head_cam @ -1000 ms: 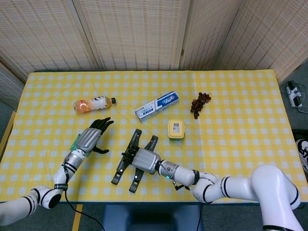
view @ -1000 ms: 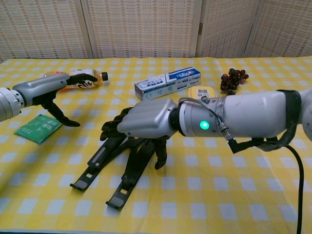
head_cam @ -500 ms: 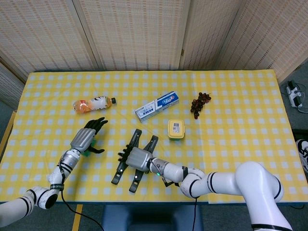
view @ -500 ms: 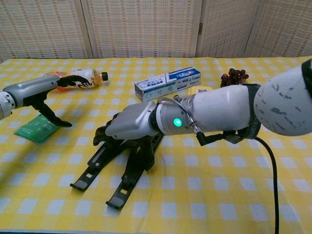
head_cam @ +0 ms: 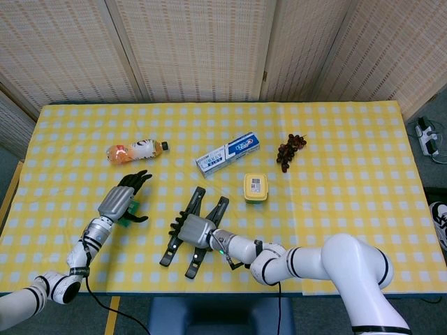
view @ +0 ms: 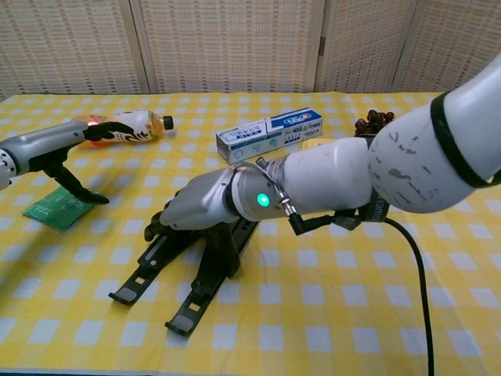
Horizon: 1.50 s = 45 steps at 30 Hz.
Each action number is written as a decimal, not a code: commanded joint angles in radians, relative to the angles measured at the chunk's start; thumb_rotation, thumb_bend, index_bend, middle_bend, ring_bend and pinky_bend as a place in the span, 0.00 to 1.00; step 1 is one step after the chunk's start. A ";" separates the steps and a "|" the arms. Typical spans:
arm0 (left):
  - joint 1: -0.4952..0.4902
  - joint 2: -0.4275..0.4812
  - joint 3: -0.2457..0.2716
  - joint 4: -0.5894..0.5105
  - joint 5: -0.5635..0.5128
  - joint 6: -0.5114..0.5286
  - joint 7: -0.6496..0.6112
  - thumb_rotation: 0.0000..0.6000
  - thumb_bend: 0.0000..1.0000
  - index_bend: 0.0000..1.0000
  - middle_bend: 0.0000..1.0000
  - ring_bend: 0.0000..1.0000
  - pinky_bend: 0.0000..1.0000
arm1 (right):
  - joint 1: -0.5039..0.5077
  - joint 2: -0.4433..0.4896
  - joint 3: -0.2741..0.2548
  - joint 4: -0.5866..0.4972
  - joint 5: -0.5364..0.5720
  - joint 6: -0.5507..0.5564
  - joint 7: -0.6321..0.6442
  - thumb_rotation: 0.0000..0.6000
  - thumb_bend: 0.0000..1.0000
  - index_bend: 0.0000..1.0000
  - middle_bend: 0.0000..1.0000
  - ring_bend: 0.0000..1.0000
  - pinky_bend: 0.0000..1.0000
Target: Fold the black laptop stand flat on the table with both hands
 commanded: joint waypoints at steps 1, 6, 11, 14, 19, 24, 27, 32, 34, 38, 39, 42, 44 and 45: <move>0.002 0.001 0.000 -0.001 0.000 0.001 -0.002 1.00 0.17 0.00 0.00 0.00 0.00 | 0.011 -0.007 -0.008 0.009 0.014 0.012 0.001 1.00 0.15 0.01 0.15 0.02 0.00; 0.006 0.001 0.000 -0.002 0.001 0.004 -0.004 1.00 0.17 0.00 0.00 0.00 0.00 | 0.019 -0.011 -0.012 0.012 0.018 0.033 0.015 1.00 0.15 0.14 0.24 0.07 0.00; 0.009 0.003 -0.001 -0.002 0.002 0.005 -0.004 1.00 0.17 0.00 0.00 0.00 0.00 | 0.010 -0.003 -0.011 0.002 -0.010 0.063 0.038 1.00 0.15 0.25 0.32 0.13 0.00; 0.010 0.004 -0.002 -0.005 0.002 0.007 -0.004 1.00 0.17 0.00 0.00 0.00 0.00 | -0.004 0.005 -0.008 -0.008 -0.046 0.087 0.060 1.00 0.15 0.31 0.36 0.16 0.00; 0.012 0.008 -0.005 -0.013 0.001 0.011 0.003 1.00 0.17 0.00 0.00 0.00 0.00 | -0.031 0.025 -0.007 -0.026 -0.117 0.119 0.105 1.00 0.15 0.45 0.46 0.24 0.00; 0.013 0.011 -0.009 -0.024 -0.003 0.012 0.016 1.00 0.17 0.00 0.00 0.00 0.00 | -0.060 0.052 -0.012 -0.050 -0.179 0.142 0.150 1.00 0.15 0.50 0.50 0.28 0.00; 0.013 0.013 -0.011 -0.032 -0.006 0.012 0.024 1.00 0.17 0.00 0.00 0.00 0.00 | -0.077 0.070 -0.022 -0.069 -0.215 0.153 0.167 1.00 0.15 0.50 0.50 0.27 0.00; 0.014 0.016 -0.014 -0.048 -0.010 0.015 0.042 1.00 0.17 0.00 0.00 0.00 0.00 | -0.102 0.092 -0.036 -0.091 -0.264 0.176 0.179 1.00 0.15 0.50 0.48 0.26 0.00; 0.015 0.019 -0.016 -0.056 -0.012 0.017 0.050 1.00 0.17 0.00 0.00 0.00 0.00 | -0.109 0.101 -0.042 -0.099 -0.271 0.178 0.175 1.00 0.15 0.46 0.44 0.23 0.00; 0.017 0.028 -0.019 -0.073 -0.018 0.020 0.067 1.00 0.17 0.00 0.00 0.00 0.00 | -0.125 0.116 -0.052 -0.122 -0.255 0.191 0.134 1.00 0.15 0.12 0.25 0.10 0.00; 0.017 0.030 -0.020 -0.077 -0.019 0.021 0.070 1.00 0.17 0.00 0.00 0.00 0.00 | -0.129 0.120 -0.052 -0.131 -0.247 0.196 0.126 1.00 0.15 0.07 0.20 0.07 0.00; 0.021 0.040 -0.023 -0.093 -0.025 0.025 0.082 1.00 0.17 0.00 0.00 0.00 0.00 | -0.151 0.135 -0.051 -0.169 -0.234 0.230 0.106 1.00 0.15 0.00 0.04 0.01 0.00; 0.025 0.050 -0.023 -0.106 -0.028 0.030 0.093 1.00 0.17 0.00 0.00 0.00 0.00 | -0.174 0.156 -0.051 -0.206 -0.231 0.267 0.098 1.00 0.15 0.00 0.02 0.00 0.00; 0.028 0.053 -0.024 -0.111 -0.031 0.033 0.099 1.00 0.17 0.00 0.00 0.00 0.00 | -0.189 0.168 -0.051 -0.224 -0.233 0.292 0.094 1.00 0.15 0.00 0.02 0.00 0.00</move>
